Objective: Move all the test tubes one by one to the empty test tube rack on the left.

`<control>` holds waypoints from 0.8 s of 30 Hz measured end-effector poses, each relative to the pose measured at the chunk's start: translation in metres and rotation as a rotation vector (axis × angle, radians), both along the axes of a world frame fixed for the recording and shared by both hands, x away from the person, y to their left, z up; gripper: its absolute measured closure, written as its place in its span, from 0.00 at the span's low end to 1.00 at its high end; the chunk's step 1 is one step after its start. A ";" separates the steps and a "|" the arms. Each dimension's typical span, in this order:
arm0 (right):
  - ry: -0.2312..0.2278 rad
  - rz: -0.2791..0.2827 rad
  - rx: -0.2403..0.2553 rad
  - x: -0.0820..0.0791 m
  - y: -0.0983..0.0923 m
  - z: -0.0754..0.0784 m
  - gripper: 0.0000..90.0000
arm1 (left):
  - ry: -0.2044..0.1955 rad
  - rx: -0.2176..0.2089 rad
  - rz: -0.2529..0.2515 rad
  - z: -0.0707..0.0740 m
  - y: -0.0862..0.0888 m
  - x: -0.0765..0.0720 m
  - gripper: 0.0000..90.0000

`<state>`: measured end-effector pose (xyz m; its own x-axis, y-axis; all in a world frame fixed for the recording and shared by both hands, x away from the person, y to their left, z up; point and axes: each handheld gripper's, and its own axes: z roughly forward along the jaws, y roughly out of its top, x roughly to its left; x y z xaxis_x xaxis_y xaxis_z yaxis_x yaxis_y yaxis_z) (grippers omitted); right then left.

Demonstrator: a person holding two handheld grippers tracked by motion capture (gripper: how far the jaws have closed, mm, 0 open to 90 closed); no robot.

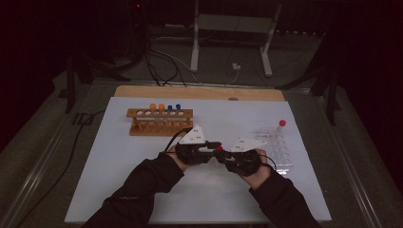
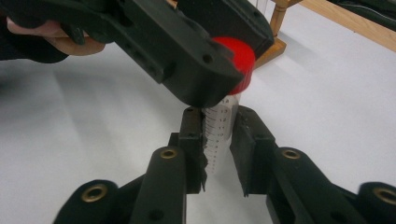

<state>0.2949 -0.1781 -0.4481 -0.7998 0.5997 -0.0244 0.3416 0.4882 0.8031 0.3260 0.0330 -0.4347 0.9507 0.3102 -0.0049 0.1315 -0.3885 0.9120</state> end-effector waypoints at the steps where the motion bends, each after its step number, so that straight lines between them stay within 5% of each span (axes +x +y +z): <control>1: 0.000 0.001 0.013 0.000 -0.001 0.001 0.73 | -0.011 0.002 0.005 0.001 0.001 0.000 0.80; 13: -0.021 -0.084 0.099 0.000 -0.013 0.008 0.24 | -0.037 0.002 0.098 0.019 0.046 0.004 0.80; 24: -0.035 -0.050 0.163 -0.003 -0.020 0.014 0.01 | -0.068 -0.005 0.231 0.036 0.101 0.006 0.80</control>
